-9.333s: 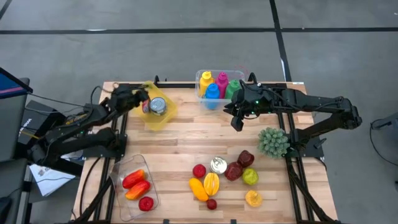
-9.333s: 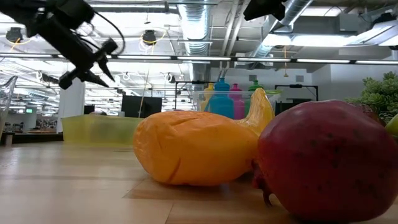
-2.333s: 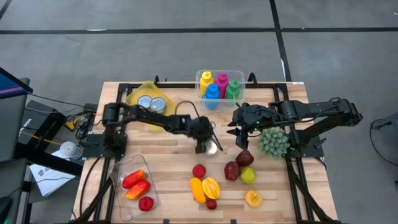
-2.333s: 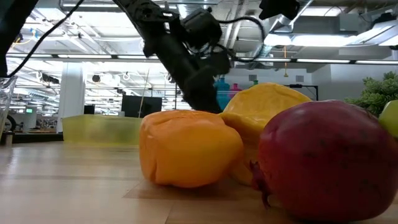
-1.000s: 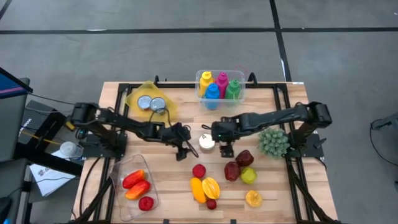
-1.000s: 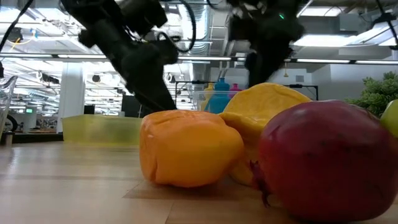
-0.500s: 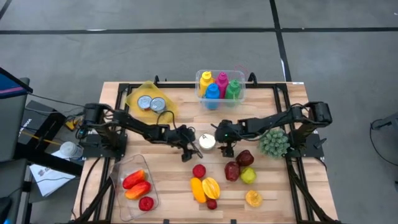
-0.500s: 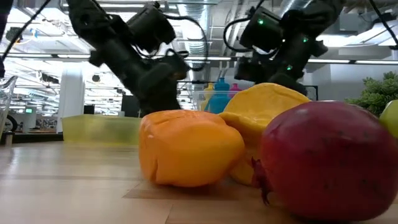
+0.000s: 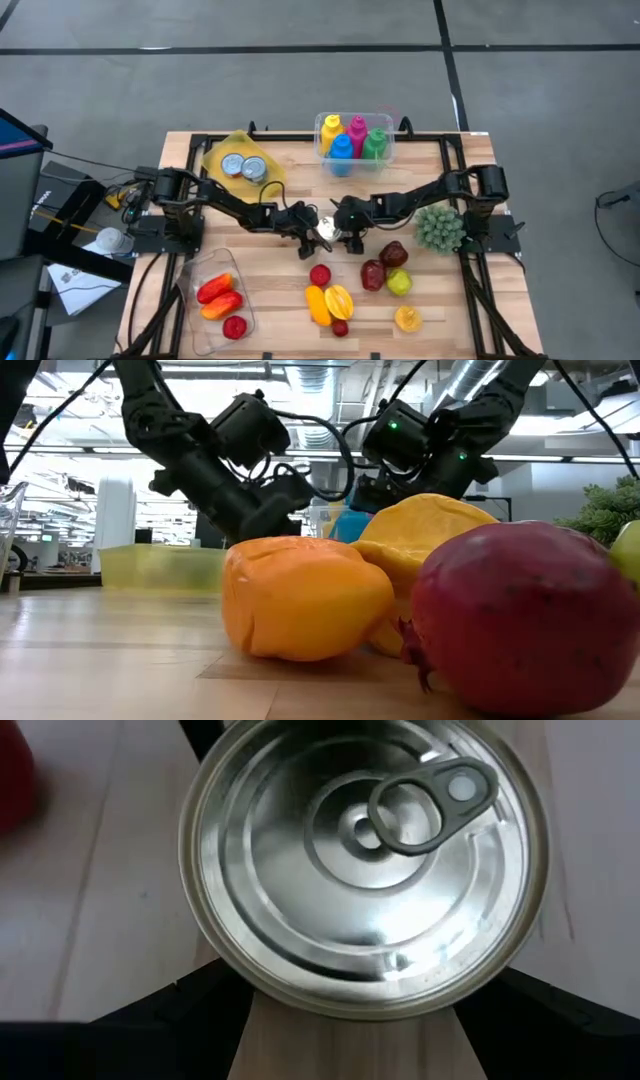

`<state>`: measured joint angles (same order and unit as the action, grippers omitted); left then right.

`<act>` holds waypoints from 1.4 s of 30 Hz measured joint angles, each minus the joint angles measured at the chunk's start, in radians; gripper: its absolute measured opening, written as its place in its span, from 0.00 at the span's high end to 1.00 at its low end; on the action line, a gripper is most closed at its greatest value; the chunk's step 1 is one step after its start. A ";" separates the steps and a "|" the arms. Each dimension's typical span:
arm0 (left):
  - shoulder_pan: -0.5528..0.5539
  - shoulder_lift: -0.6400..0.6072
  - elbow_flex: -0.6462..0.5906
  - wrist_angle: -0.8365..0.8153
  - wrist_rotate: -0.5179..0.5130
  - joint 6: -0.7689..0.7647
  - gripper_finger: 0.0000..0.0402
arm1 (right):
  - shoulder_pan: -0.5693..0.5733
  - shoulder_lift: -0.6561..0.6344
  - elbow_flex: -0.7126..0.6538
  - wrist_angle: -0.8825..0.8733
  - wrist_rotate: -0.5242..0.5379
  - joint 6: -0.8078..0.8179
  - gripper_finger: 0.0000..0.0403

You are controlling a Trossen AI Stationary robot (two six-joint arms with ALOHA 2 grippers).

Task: Pick & Place Food Item
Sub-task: Put the blue tuna can into the yellow bin

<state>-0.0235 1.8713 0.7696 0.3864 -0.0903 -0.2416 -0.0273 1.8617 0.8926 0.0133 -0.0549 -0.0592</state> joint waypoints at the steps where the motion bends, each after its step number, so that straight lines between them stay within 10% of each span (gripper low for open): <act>1: 0.004 0.000 0.000 0.001 -0.001 0.003 0.20 | 0.000 -0.004 0.001 0.008 -0.001 -0.003 0.22; 16: 0.011 -0.037 -0.003 0.004 0.019 -0.003 0.20 | 0.006 -0.011 0.030 -0.002 -0.023 -0.026 0.22; 42: 0.015 -0.426 -0.014 -0.524 -0.147 -0.002 0.20 | -0.062 -0.009 0.396 -0.198 -0.029 -0.167 0.22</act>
<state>-0.0085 1.4452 0.7551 -0.1377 -0.2377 -0.2441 -0.0898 1.8524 1.2882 -0.1845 -0.0841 -0.2264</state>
